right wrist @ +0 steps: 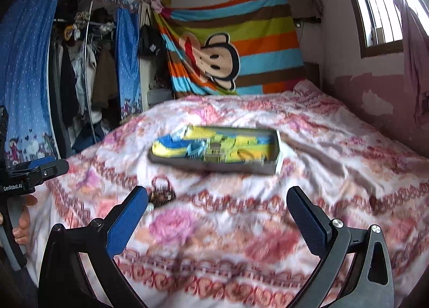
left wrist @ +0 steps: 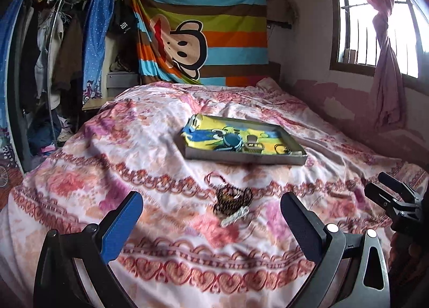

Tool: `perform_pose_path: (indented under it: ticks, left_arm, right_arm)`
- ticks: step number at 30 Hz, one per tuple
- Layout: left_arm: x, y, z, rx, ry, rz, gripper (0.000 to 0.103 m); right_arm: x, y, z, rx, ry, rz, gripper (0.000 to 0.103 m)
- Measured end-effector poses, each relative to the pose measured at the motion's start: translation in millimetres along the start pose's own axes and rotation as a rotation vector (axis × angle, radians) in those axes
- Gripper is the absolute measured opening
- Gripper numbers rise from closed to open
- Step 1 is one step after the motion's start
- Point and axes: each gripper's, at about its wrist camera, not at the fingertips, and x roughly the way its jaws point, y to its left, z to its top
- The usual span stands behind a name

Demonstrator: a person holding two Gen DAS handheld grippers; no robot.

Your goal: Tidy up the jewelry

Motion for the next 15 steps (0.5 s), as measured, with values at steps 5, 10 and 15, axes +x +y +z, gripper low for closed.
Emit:
perform_pose_path:
  ticks: [5,10,15]
  left_arm:
    - [-2.1,-4.1,-13.9,0.058,0.026,0.037,0.103]
    - [14.3,-3.1,-22.7,0.078,0.119,0.066,0.103]
    - [23.3,4.5,-28.1,0.039,0.168,0.078,0.103]
  right_arm:
    - [12.9,6.3,-18.3,-0.009,0.077,-0.004,0.102]
    - [28.5,1.8,-29.6,0.006,0.160,-0.027,0.102]
    - [42.4,-2.1,-38.3,0.024,0.233,-0.037,0.102]
